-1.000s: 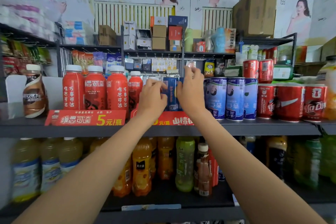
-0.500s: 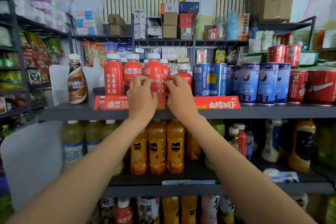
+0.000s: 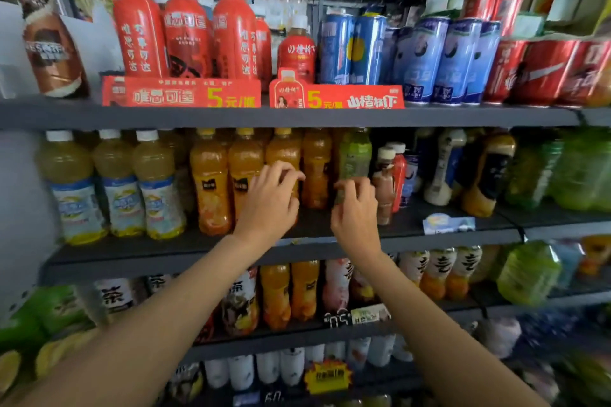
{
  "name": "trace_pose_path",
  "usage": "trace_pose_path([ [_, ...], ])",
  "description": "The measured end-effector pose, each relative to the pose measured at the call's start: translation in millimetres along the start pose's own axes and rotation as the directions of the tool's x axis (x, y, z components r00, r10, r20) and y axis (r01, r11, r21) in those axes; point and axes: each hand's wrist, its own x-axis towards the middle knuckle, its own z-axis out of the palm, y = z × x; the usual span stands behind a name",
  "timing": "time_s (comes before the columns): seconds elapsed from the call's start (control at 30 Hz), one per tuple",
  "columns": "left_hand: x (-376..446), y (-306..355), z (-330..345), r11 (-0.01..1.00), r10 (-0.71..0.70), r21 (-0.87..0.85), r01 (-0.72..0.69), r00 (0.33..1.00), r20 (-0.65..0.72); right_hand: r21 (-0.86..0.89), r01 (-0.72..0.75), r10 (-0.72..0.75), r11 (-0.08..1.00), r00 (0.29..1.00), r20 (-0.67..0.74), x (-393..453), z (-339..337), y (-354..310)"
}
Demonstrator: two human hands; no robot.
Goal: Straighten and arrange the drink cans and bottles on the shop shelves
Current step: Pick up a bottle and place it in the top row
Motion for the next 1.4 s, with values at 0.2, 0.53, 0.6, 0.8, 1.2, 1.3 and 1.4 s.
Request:
trace_pose_path([
  [0.2, 11.9, 42.4, 33.9, 0.998, 0.012, -0.068, -0.007, 0.998, 0.066, 0.015, -0.317, 0.315, 0.948, 0.947, 0.060, -1.5, -26.3, 60.0],
  [0.53, 46.5, 84.3, 88.7, 0.930, -0.213, -0.163, 0.329, 0.845, 0.490, 0.308, -0.512, 0.393, 0.802, 0.840, 0.373, 41.8, -34.8, 112.5],
  [0.6, 51.4, 86.3, 96.2, 0.914, -0.238, -0.166, 0.369, 0.822, 0.518, 0.295, -0.520, 0.396, 0.801, 0.831, 0.390, 48.0, -24.5, 116.5],
  [0.8, 50.3, 90.3, 106.3, 0.900, -0.240, -0.181, 0.397, 0.796, 0.555, 0.234, -0.445, 0.354, 0.864, 0.869, 0.347, 50.2, -5.6, 121.1],
  [1.2, 21.6, 47.7, 0.4, 0.980, 0.083, -0.172, -0.099, 0.992, -0.096, 0.660, 0.101, 0.161, 0.744, 0.932, -0.325, 26.1, -48.4, -23.5],
  [1.3, 15.5, 5.3, -50.3, 0.972, -0.002, -0.229, -0.057, 0.967, -0.254, 0.652, 0.228, 0.083, 0.723, 0.909, -0.409, 37.5, -43.9, -98.6],
  [1.4, 9.2, -44.4, -103.0, 0.980, -0.039, -0.197, -0.033, 0.936, -0.351, 0.683, 0.270, 0.058, 0.679, 0.907, -0.417, 48.1, -31.6, -172.1],
])
